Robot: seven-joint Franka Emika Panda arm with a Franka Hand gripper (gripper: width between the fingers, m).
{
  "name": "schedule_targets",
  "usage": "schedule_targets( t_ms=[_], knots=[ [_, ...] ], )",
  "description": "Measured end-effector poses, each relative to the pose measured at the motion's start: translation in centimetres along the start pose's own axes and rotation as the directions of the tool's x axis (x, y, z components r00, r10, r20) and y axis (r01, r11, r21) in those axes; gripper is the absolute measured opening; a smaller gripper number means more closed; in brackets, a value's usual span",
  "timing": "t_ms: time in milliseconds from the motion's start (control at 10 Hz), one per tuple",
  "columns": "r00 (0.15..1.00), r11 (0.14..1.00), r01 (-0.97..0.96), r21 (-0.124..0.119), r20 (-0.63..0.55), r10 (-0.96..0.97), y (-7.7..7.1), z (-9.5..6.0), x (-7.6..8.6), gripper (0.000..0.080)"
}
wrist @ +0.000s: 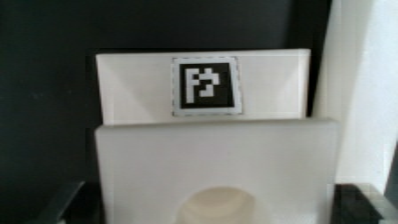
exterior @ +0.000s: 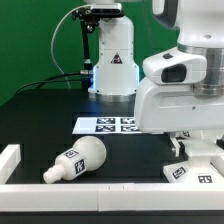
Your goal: Assemble lamp
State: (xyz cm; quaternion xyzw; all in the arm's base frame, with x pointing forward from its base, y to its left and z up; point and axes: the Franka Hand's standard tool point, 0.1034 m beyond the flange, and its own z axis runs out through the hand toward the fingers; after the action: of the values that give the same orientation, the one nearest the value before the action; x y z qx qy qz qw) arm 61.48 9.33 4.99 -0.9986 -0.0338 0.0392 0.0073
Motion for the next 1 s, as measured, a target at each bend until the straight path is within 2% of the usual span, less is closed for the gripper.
schedule_targets(
  t_ms=[600,700,800,900,1000],
  knots=[
    [0.999,0.999,-0.037,0.0,-0.003,0.037,-0.1,0.0,0.1,0.0531],
    [0.999,0.999,-0.037,0.0,-0.003,0.037,-0.1,0.0,0.1,0.0651],
    [0.999,0.999,-0.037,0.0,-0.003,0.037,-0.1,0.0,0.1,0.0684],
    [0.999,0.999,-0.035,0.0,-0.001,0.035,0.0,-0.2,0.1,0.0684],
    [1.0,1.0,-0.019,0.005,-0.008,0.019,0.8,-1.7,0.0,0.0697]
  ],
)
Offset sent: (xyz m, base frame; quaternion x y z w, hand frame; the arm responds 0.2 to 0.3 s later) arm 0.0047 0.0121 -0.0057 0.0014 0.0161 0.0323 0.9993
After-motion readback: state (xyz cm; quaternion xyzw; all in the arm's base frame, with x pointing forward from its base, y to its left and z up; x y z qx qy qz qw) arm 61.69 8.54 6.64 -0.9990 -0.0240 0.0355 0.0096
